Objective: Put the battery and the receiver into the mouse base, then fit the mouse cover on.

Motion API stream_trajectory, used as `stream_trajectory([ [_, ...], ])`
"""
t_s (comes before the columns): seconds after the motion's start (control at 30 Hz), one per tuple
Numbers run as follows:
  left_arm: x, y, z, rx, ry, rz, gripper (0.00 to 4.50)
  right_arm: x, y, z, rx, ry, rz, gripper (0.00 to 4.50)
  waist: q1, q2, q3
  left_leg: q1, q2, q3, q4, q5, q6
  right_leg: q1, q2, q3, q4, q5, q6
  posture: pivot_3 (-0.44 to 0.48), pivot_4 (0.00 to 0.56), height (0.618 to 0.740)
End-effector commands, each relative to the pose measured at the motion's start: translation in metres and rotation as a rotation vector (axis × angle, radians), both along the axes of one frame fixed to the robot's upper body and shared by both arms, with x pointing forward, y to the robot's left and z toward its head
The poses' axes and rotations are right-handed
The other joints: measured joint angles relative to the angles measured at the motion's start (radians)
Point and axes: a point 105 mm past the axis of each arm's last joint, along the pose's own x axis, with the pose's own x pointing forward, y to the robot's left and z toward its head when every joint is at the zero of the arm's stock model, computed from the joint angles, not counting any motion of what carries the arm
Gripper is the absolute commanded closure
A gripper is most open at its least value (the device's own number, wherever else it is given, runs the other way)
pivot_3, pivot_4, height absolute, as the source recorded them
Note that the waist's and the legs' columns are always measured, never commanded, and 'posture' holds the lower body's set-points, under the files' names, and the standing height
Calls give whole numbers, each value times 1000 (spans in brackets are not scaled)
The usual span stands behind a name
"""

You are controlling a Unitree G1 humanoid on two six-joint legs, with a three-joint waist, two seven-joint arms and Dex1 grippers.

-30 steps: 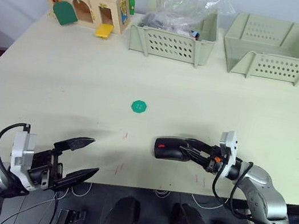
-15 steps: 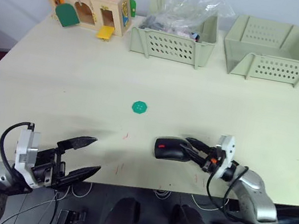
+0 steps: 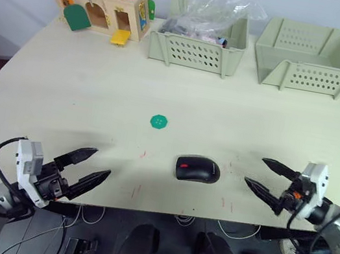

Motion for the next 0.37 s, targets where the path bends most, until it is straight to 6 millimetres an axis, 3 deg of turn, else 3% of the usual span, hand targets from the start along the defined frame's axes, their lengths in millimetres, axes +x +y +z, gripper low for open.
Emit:
stream_trajectory([
  [0.03, -3, 5, 3, 25, -8, 24, 0, -8, -17, 11, -26, -44, -30, 39, 1, -1, 0, 0, 0, 0, 0, 0, 0, 0, 0, 0, 0, 0, 0, 0, 150, 740],
  [0.13, -3, 5, 2, 25, -2, 37, 0, -14, -26, 6, -34, -23, -63, 39, 6, -1, 0, 1, 1, 0, 0, 0, 0, 0, 0, 0, 0, -2, 4, 0, 150, 740],
  [0.37, 3, 0, 2, 28, 10, 33, 0, -16, -25, 3, -31, -20, -69, 39, 10, -1, 0, 1, 3, 0, 0, 0, 0, 0, 0, 0, 0, -2, 4, 0, 150, 740],
])
